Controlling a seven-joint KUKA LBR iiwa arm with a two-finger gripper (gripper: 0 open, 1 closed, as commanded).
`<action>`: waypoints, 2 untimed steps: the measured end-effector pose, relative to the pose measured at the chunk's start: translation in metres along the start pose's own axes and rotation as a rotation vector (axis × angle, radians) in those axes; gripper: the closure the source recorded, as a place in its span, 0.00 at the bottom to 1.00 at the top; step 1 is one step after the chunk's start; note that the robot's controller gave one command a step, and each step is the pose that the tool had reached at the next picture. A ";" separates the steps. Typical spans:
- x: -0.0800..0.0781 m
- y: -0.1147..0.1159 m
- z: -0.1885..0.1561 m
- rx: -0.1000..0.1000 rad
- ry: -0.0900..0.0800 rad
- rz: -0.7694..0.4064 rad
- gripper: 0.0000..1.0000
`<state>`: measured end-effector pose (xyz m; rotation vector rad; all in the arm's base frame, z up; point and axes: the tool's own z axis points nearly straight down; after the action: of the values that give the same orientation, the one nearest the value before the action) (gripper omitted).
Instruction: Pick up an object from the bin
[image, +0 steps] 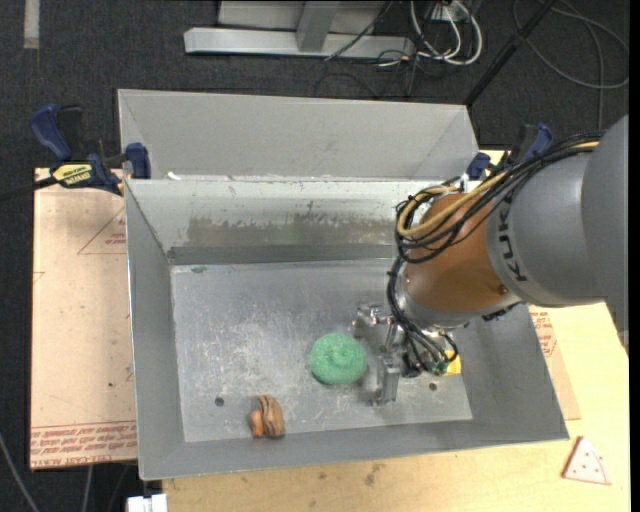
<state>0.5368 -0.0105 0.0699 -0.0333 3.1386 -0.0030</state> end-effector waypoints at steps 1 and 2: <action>-0.018 0.042 0.000 -0.002 -0.001 -0.083 0.00; -0.030 0.079 0.000 -0.004 -0.002 -0.174 1.00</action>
Offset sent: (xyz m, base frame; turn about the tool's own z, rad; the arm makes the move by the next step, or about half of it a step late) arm 0.0279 0.0785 0.0001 -0.1726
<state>0.5656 0.0693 0.0702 -0.3054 3.1225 0.0026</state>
